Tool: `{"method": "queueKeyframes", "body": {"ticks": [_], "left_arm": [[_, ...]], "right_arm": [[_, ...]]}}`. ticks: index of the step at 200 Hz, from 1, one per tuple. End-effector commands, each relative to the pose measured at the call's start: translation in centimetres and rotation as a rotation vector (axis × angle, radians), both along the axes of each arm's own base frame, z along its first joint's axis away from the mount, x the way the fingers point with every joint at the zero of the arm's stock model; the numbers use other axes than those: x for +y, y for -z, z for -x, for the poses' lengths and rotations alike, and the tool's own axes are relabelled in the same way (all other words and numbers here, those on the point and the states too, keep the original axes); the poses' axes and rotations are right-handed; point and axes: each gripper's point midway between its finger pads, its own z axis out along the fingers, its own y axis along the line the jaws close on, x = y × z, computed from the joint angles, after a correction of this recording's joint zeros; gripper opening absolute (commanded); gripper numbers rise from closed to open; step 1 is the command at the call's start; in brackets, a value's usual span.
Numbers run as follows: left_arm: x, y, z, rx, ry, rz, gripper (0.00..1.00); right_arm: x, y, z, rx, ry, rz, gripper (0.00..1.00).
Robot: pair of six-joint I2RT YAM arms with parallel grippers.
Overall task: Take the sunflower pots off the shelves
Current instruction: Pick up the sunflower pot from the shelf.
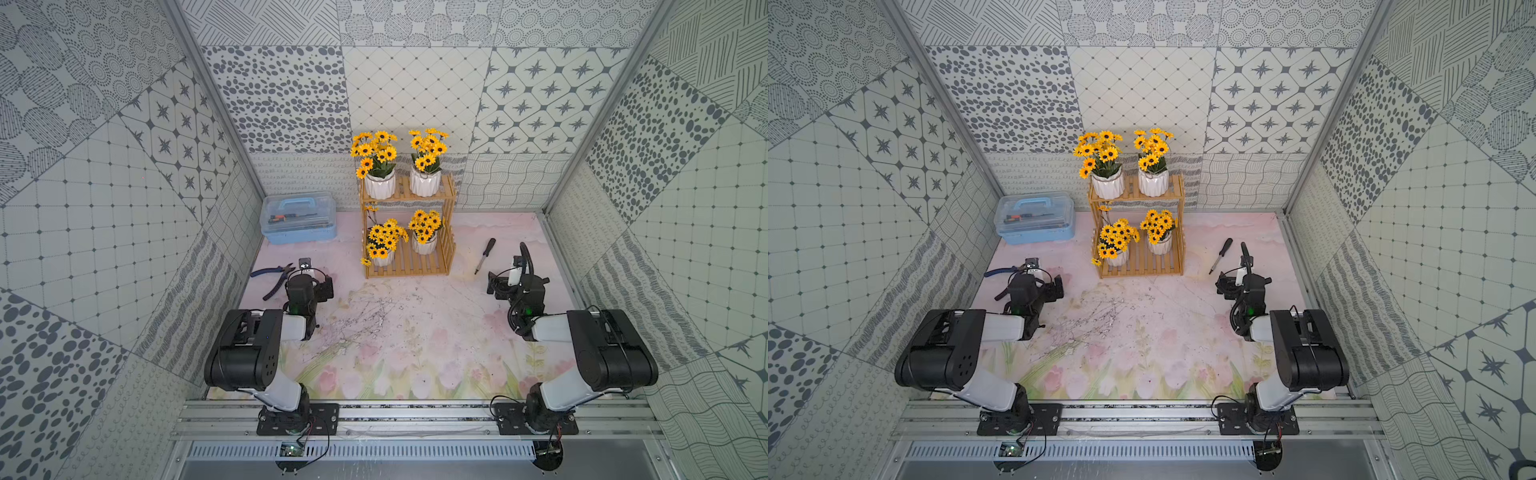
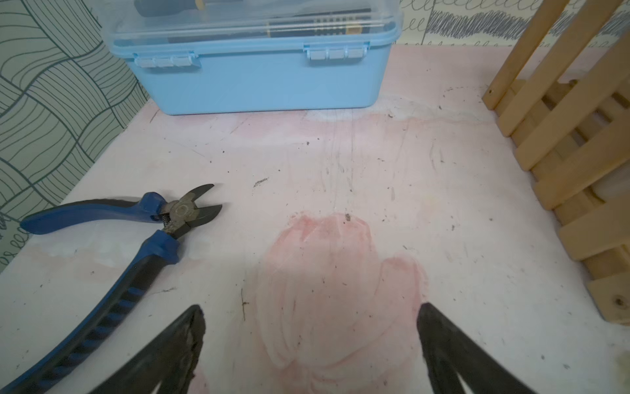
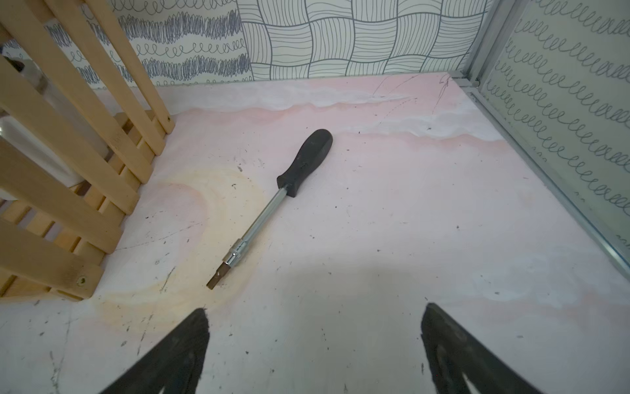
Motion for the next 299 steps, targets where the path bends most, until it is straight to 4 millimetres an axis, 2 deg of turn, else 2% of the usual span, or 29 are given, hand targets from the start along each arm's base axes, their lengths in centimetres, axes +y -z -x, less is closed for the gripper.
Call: {"method": "queueKeyframes", "body": {"ticks": [1,164,190,212,222,228,236,242,258,271,282,299], "left_arm": [[0.0,-1.0,-0.6,-0.040,0.009,-0.010,0.97],[0.0,-1.1,-0.6,-0.043,0.016,-0.002,0.97],[1.6,-2.4,-0.8,0.008,-0.071,0.016,0.97],[1.9,-4.4,-1.0,0.034,-0.085,0.021,0.97],[2.3,-5.9,-1.0,0.008,-0.116,0.041,0.97],[2.4,-6.9,-1.0,-0.013,-0.137,0.056,0.97],[3.0,-8.3,-0.9,-0.043,-0.172,0.068,0.97],[3.4,-9.3,-0.8,-0.061,-0.202,0.077,0.97],[4.3,-12.3,-0.3,-0.119,-0.280,0.121,0.97],[4.1,-14.7,0.1,-0.184,-0.287,0.193,0.97],[3.2,-16.6,0.2,-0.223,-0.248,0.255,0.97],[1.8,-19.2,0.4,-0.254,-0.183,0.338,0.97]], "right_arm": [[0.2,-2.2,-0.9,-0.082,-0.007,0.000,0.98],[0.4,-2.3,-1.0,-0.083,-0.019,0.003,0.98],[-0.1,-3.1,-1.4,-0.060,0.012,0.000,0.98],[-0.6,-5.9,-1.4,-0.043,0.050,0.015,0.98],[-1.2,-6.9,-0.6,-0.044,0.105,0.002,0.98],[-1.9,-9.4,-0.7,-0.083,0.170,-0.018,0.98],[-2.9,-11.1,-0.2,-0.077,0.248,-0.041,0.98],[-2.8,-12.3,0.0,-0.065,0.254,-0.055,0.98],[-0.9,-17.0,0.4,-0.127,0.171,-0.119,0.98],[0.5,-20.9,1.1,-0.259,0.143,-0.381,0.98],[1.9,-22.8,2.1,-0.313,0.060,-0.582,0.98],[4.4,-25.3,3.2,-0.460,-0.137,-0.649,0.98]]}}
